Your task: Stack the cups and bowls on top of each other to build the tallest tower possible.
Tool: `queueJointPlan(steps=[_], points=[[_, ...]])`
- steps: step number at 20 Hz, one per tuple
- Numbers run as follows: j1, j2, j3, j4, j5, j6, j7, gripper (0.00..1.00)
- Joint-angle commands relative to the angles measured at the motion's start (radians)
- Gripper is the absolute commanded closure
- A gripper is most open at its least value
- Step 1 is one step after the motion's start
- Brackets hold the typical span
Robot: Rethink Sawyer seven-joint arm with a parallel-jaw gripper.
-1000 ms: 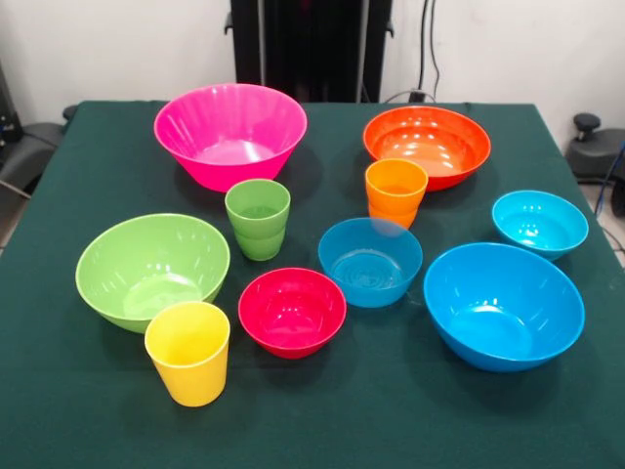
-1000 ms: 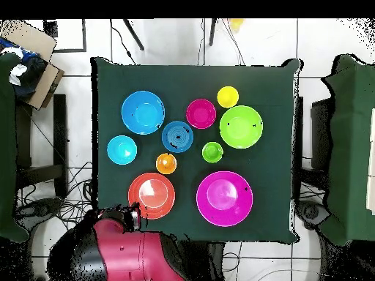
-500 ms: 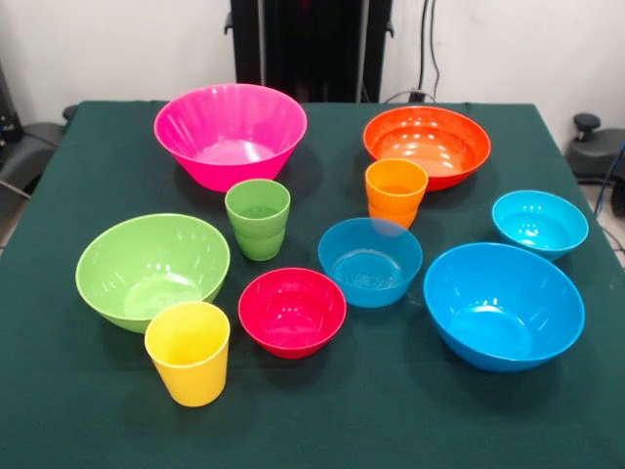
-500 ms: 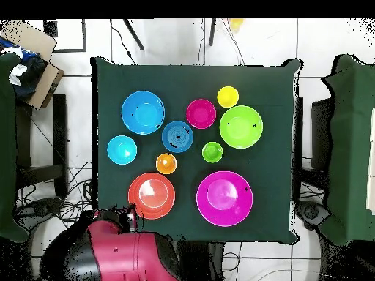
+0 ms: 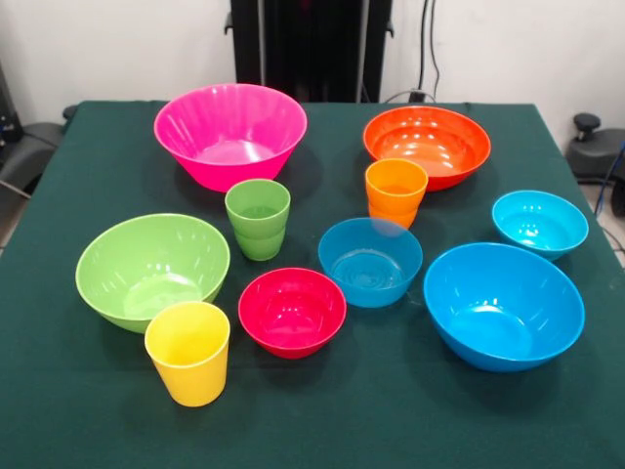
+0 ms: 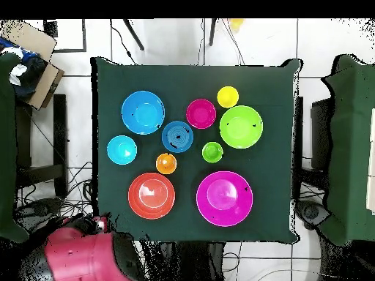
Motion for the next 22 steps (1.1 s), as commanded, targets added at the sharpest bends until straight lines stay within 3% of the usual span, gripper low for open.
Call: queueJointPlan(steps=[1, 9, 15, 17, 22], points=[[0.021, -0.064, -0.011, -0.161, -0.055, 0.393, 0.198, 0.0], [-0.022, -0.153, 0.039, -0.315, -0.048, 0.735, 0.172, 0.0], [-0.037, -0.188, 0.06, -0.405, -0.072, 0.853, 0.134, 0.0], [-0.032, -0.201, 0.041, -0.361, -0.08, 0.806, 0.117, 0.0], [-0.034, -0.175, -0.013, -0.128, -0.109, 0.418, 0.059, 0.0]])
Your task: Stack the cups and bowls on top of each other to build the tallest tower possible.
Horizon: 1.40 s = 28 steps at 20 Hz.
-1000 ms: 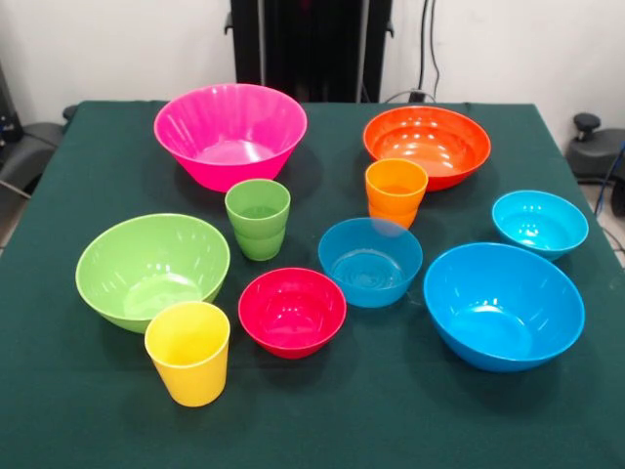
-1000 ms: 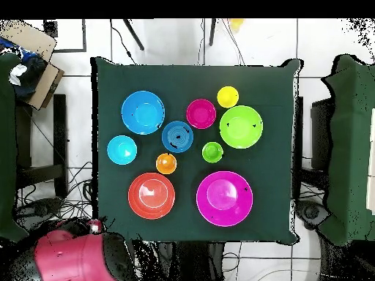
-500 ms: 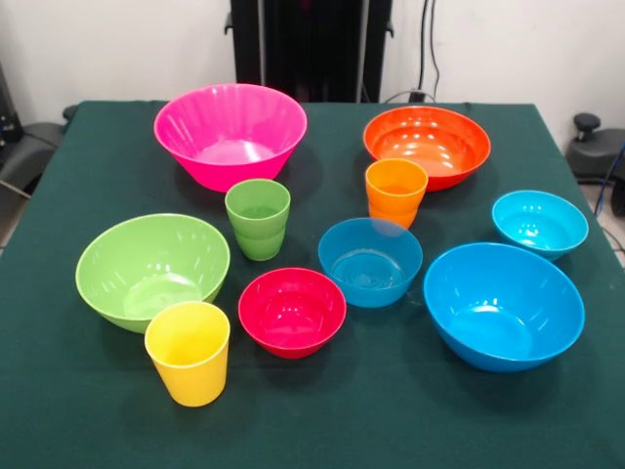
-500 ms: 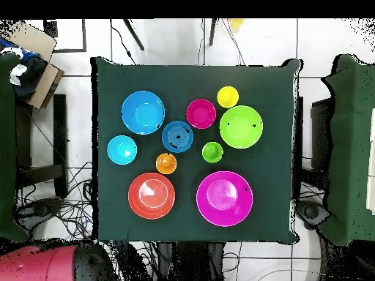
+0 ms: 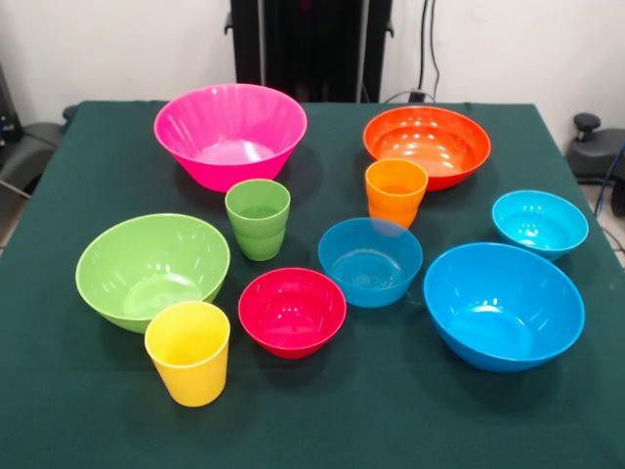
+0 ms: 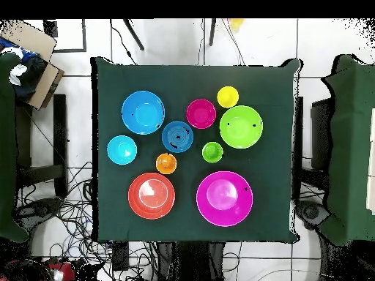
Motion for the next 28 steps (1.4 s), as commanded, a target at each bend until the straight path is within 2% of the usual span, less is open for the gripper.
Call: queueJointPlan(steps=[1, 3, 5, 10, 13, 14, 16, 17, 20, 22, 24, 26, 28], points=[[-0.026, 0.052, -0.015, 0.251, -0.085, -0.384, -0.024, 0.0], [-0.038, 0.074, -0.012, 0.322, -0.063, -0.532, -0.051, 0.0], [-0.044, 0.087, -0.004, 0.343, -0.072, -0.584, -0.05, 0.0], [-0.054, 0.086, 0.008, 0.329, -0.107, -0.556, -0.057, 0.0], [-0.082, 0.086, 0.016, 0.352, -0.079, -0.576, -0.099, 0.0], [-0.087, 0.089, 0.016, 0.361, -0.068, -0.583, -0.084, 0.0], [-0.075, 0.105, 0.014, 0.378, -0.034, -0.615, 0.012, 0.0], [-0.058, 0.122, 0.011, 0.377, -0.019, -0.632, 0.099, 0.0], [-0.023, 0.203, 0.003, 0.307, -0.028, -0.626, 0.291, 0.0], [-0.036, 0.263, -0.006, 0.263, -0.035, -0.639, 0.327, 0.0], [-0.065, 0.314, -0.016, 0.226, -0.045, -0.651, 0.333, 0.0], [-0.124, 0.352, 0.0, 0.204, -0.032, -0.65, 0.257, 0.0], [-0.205, 0.377, 0.036, 0.184, -0.014, -0.631, 0.129, 0.0]])
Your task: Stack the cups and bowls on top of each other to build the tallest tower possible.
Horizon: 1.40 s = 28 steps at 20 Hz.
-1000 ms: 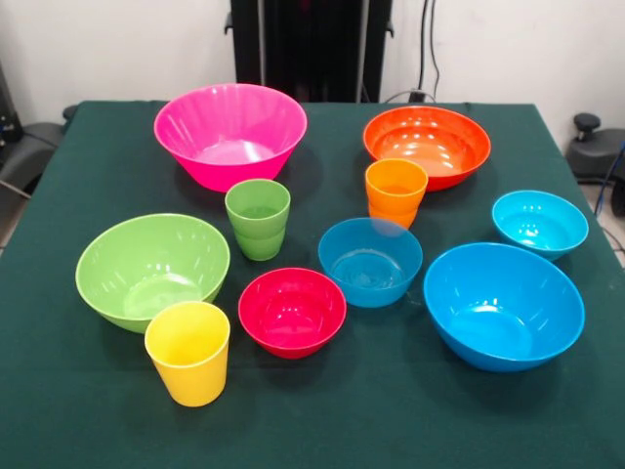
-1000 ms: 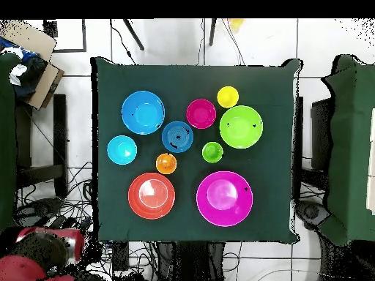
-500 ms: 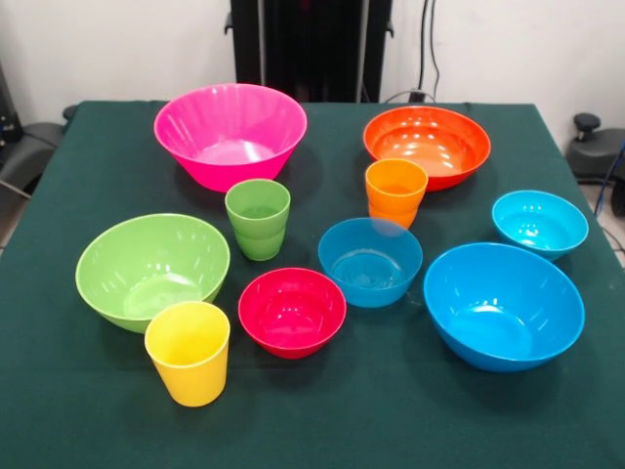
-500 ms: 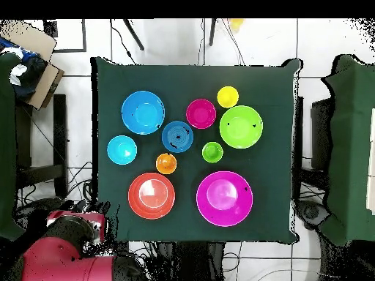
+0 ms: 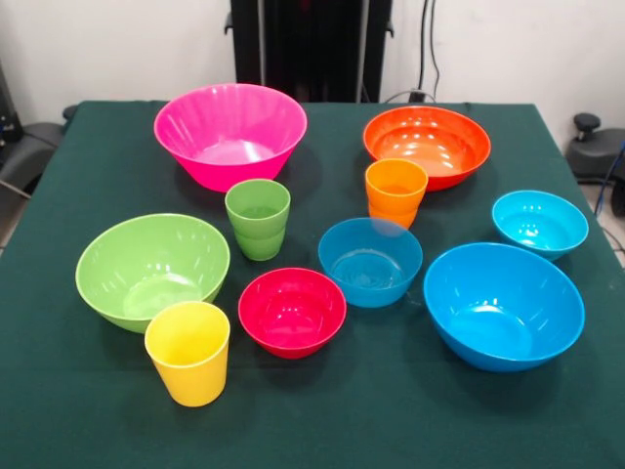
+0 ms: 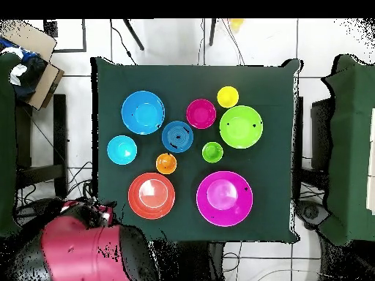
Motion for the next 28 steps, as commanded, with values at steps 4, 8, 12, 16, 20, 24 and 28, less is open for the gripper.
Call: queueJointPlan(steps=[4, 8, 12, 16, 20, 24, 28], points=[[-0.275, 0.24, 0.101, -0.087, -0.014, 0.041, -0.144, 0.0], [-0.372, 0.279, 0.138, -0.146, -0.057, 0.012, -0.197, 0.0], [-0.46, 0.261, 0.203, -0.211, -0.052, 0.082, -0.285, 0.0], [-0.515, 0.243, 0.273, -0.243, -0.05, 0.163, -0.345, 0.0], [-0.534, 0.215, 0.306, -0.232, -0.071, 0.194, -0.364, 0.0], [-0.53, 0.115, 0.313, -0.245, -0.065, 0.327, -0.374, 0.0], [-0.58, 0.114, 0.352, -0.279, -0.079, 0.337, -0.471, 0.0]])
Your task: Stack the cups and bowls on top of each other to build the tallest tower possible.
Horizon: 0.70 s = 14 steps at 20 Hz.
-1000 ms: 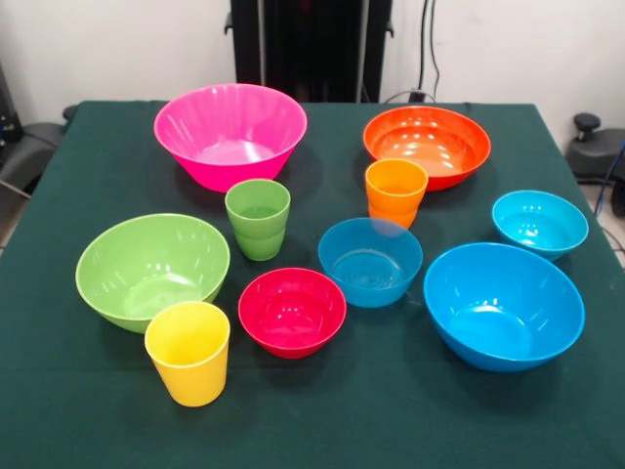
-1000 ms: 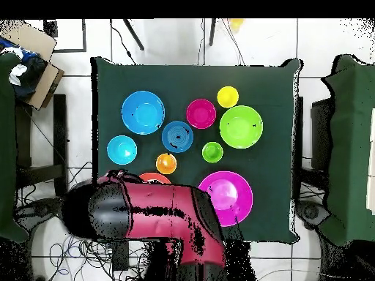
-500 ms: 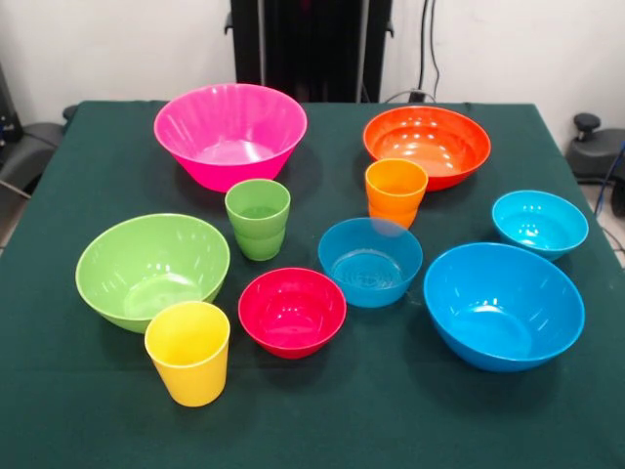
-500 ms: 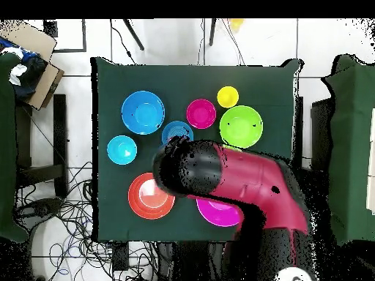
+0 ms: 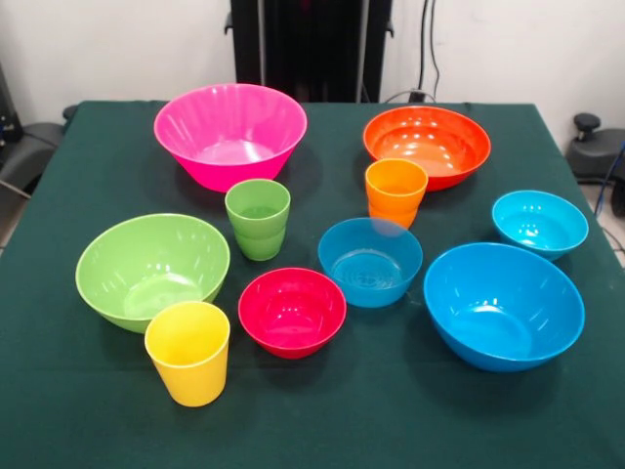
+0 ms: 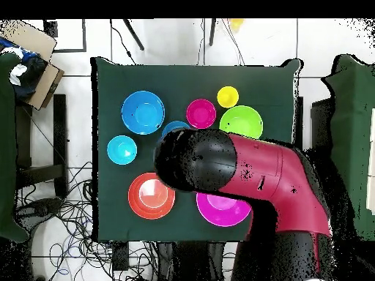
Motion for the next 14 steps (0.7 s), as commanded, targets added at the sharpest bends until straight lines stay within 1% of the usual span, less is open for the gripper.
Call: queueJointPlan(steps=[1, 4, 7, 9, 10, 11, 14], points=[[-0.044, -0.038, 0.15, -0.034, -0.074, 0.123, -0.397, 0.0], [-0.05, -0.065, 0.141, 0.047, -0.056, 0.053, -0.371, 0.0], [-0.035, -0.089, 0.138, 0.126, -0.04, 0.033, -0.342, 0.0], [-0.018, -0.09, 0.142, 0.176, -0.036, -0.024, -0.318, 0.0], [-0.019, -0.101, 0.143, 0.222, -0.025, -0.066, -0.327, 0.0], [-0.03, -0.096, 0.148, 0.239, -0.019, -0.081, -0.342, 0.0], [-0.087, -0.11, 0.148, 0.269, -0.04, -0.091, -0.421, 0.0]])
